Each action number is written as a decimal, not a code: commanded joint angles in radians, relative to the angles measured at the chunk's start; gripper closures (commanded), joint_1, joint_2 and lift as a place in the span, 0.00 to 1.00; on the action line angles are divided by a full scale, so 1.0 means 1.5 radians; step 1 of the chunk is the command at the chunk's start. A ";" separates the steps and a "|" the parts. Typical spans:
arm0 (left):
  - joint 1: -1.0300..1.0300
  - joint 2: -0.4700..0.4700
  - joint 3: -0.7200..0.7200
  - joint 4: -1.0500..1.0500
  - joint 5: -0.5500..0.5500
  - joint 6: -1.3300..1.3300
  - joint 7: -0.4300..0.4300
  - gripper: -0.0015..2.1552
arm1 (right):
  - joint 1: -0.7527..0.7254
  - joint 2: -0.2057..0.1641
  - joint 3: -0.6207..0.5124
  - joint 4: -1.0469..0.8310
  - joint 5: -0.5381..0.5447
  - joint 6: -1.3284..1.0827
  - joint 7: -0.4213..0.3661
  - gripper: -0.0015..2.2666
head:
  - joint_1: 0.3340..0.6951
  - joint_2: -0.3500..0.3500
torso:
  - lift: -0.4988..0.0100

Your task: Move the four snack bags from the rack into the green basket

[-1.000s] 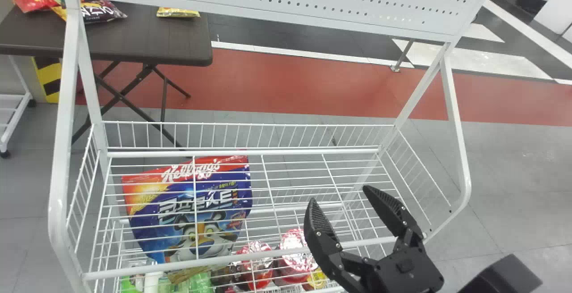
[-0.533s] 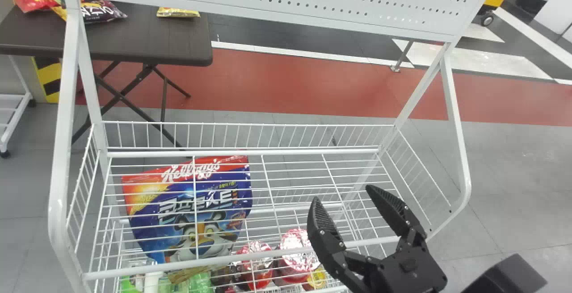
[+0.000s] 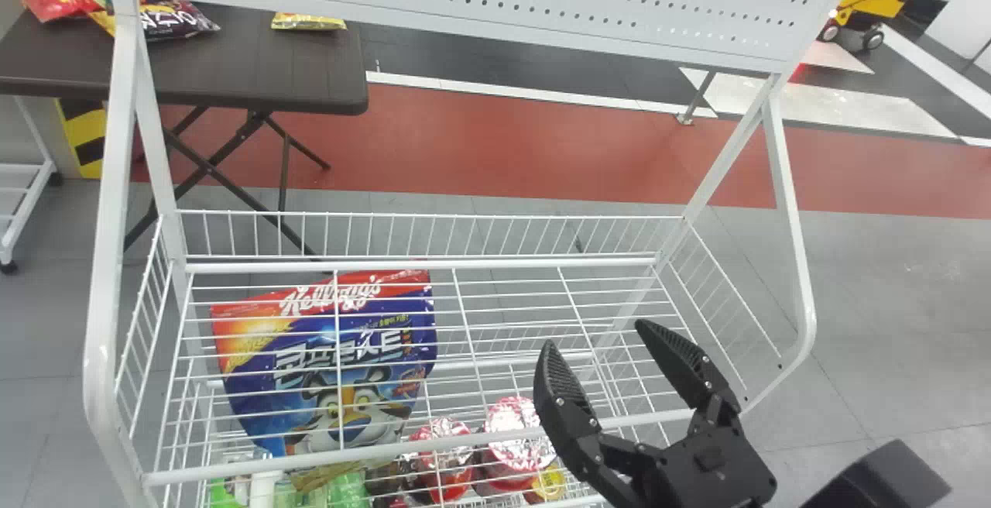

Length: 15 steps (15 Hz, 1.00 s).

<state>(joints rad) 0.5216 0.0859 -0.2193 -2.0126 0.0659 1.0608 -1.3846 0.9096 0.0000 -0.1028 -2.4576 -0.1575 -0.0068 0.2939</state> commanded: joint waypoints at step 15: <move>0.003 0.000 0.001 -0.002 0.000 0.000 0.000 0.68 | 0.003 0.001 -0.002 -0.010 -0.003 0.000 0.000 0.03 | 1.00 0.00 | 0.98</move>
<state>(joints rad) 0.5246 0.0859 -0.2178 -2.0141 0.0659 1.0608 -1.3852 0.9128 0.0000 -0.1057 -2.4710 -0.1626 -0.0057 0.2942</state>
